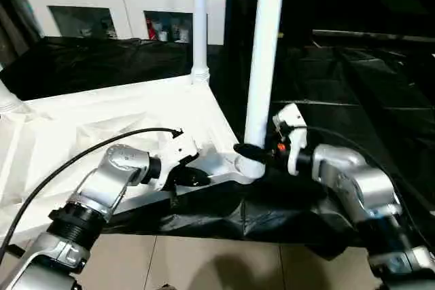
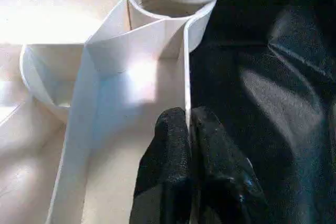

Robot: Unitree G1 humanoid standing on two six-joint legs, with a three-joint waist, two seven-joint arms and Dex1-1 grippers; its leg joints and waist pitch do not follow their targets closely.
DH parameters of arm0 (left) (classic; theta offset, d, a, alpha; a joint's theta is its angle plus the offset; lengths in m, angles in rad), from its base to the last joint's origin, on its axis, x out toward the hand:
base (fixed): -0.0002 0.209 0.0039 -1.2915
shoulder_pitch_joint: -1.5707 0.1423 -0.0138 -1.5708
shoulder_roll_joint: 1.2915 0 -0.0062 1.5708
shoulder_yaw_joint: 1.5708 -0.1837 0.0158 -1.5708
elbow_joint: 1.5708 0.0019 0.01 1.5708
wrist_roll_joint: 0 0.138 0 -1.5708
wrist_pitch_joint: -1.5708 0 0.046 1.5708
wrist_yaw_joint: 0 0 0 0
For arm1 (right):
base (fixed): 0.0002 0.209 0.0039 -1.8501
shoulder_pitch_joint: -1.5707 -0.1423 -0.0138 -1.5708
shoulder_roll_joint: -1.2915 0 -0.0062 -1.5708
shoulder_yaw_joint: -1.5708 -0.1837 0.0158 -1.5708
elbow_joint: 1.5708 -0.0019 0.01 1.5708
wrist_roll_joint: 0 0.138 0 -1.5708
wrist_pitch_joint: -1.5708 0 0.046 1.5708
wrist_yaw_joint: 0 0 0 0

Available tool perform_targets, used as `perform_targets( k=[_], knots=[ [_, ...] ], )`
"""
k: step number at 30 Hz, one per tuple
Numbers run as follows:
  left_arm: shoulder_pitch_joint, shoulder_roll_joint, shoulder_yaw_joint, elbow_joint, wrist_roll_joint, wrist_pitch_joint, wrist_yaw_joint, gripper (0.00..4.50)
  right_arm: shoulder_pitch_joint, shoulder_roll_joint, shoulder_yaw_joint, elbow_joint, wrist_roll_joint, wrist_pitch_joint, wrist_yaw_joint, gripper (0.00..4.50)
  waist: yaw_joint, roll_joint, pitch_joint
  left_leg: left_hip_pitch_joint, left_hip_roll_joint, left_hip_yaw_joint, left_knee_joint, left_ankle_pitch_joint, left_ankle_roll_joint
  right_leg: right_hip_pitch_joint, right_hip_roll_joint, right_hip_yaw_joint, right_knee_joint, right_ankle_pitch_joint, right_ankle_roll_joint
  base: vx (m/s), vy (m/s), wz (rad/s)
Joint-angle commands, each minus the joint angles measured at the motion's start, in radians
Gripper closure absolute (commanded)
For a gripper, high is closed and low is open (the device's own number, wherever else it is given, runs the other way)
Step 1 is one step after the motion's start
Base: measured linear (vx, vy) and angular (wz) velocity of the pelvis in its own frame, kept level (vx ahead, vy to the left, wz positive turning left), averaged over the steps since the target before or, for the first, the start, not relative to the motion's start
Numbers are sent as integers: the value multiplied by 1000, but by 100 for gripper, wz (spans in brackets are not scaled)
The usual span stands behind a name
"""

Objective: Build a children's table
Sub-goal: Insert table leg to table base

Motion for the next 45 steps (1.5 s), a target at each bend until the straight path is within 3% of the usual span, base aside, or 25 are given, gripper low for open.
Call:
perform_targets(
  k=[1, 3, 4, 5, 9, 10, 11, 12, 13, 22, 29, 32, 34, 37, 39, 42, 43, 45],
  knots=[
    [-7, 23, -6, 27, 16, -15, -17, 450, -41, 19, -4, 62, -6, -27, 4, 259, 2, 9, -66, 16, 60, -31, -73, -248, -12, 38, -92, 65, -88, -343, -170, 0, 0, 0],
    [-8, 27, -6, 34, 18, -22, -21, 450, -57, 30, -5, 95, -7, -41, 5, 259, -3, 6, -66, 15, 61, -31, -74, -254, -16, 39, -89, 64, -86, -322, -179, 0, 0, 0],
    [-9, 32, -7, 46, 20, -31, -25, 450, -87, 48, -7, 154, -10, -64, 2, 259, -2, 15, -67, 18, 61, -30, -72, -257, -20, 36, -91, 65, -83, -305, -189, 0, 0, 0],
    [-13, 33, -11, 54, 24, -32, -26, 450, -109, 58, -9, 199, -7, -75, 12, 259, -5, 17, -68, 15, 59, -31, -74, -264, -23, 40, -89, 63, -82, -297, -197, 0, 0, 0],
    [-21, 27, -12, 69, 26, -35, -24, 450, -124, 68, -11, 232, -1, -71, 28, 259, -4, 12, -66, 17, 61, -30, -75, -271, -22, 41, -90, 64, -84, -308, -192, 0, 0, 0],
    [-28, 21, -12, 80, 29, -39, -20, 450, -127, 71, -6, 249, -3, -70, 43, 259, -2, 23, -66, 17, 62, -32, -75, -277, -26, 41, -89, 64, -83, -311, -189, 0, 0, 0],
    [-36, 13, -11, 95, 30, -42, -14, 450, -131, 72, 2, 268, -6, -69, 63, 259, -5, 16, -67, 18, 61, -30, -75, -283, -25, 40, -87, 63, -84, -305, -191, 0, 0, 0],
    [-41, 9, -13, 104, 31, -46, -13, 450, -131, 72, 7, 278, -8, -71, 76, 259, -3, 16, -66, 19, 61, -31, -75, -283, -26, 40, -88, 64, -84, -306, -193, 0, 0, 0],
    [-48, 7, -14, 116, 35, -54, -12, 450, -131, 71, 14, 292, -17, -78, 83, 259, -3, 20, -66, 18, 60, -31, -74, -290, -27, 42, -90, 63, -85, -313, -195, 0, 0, 0],
    [-73, -3, -13, 161, 41, -75, -3, 450, -115, 72, 20, 352, -43, -144, 93, 259, -4, 17, -59, 30, 62, -37, -78, -372, -39, 34, -94, 62, -102, -452, -162, 0, 0, 0],
    [-87, -30, 16, 194, 33, -99, 45, 450, -69, 139, -142, 439, 42, -241, -21, 259, -4, 16, -59, 33, 63, -37, -79, -389, -36, 28, -97, 61, -109, -475, -162, 0, 0, 0],
    [-94, -36, 22, 206, 34, -105, 56, 450, -37, 153, -168, 452, 57, -279, -32, 259, -4, 16, -57, 30, 63, -40, -81, -399, -35, 30, -98, 59, -110, -493, -153, 0, 0, 0],
    [-96, -37, 24, 210, 34, -108, 59, 450, -16, 160, -175, 448, 60, -299, -36, 260, -3, 17, -55, 35, 63, -39, -81, -412, -34, 25, -100, 59, -116, -525, -143, 0, 0, 0],
    [-104, -42, 30, 227, 36, -123, 73, 450, 43, 181, -187, 433, 48, -365, -39, 260, -2, 16, -53, 37, 64, -41, -83, -430, -33, 21, -100, 59, -121, -561, -127, 0, 0, 0],
    [-115, -53, 41, 249, 39, -142, 107, 450, 104, 199, -191, 426, 22, -460, -63, 260, -2, 14, -51, 39, 62, -41, -82, -444, -32, 16, -102, 57, -129, -596, -111, 0, 0, 0],
    [-122, -56, 43, 263, 41, -152, 118, 450, 138, 194, -150, 404, -41, -556, -102, 260, -5, 15, -47, 43, 62, -46, -83, -480, -37, 12, -102, 51, -137, -656, -88, 0, 0, 0],
    [-123, -57, 43, 268, 44, -156, 120, 450, 150, 182, -113, 391, -92, -609, -124, 260, -9, 18, -43, 51, 60, -48, -80, -516, -43, 7, -102, 42, -147, -694, -73, 0, 0, 0],
    [-122, -57, 42, 270, 46, -159, 122, 450, 157, 161, -69, 378, -149, -659, -135, 261, -16, 22, -41, 57, 59, -54, -83, -562, -48, 12, -99, 26, -157, -714, -49, -26, 12, -1]
  ],
)
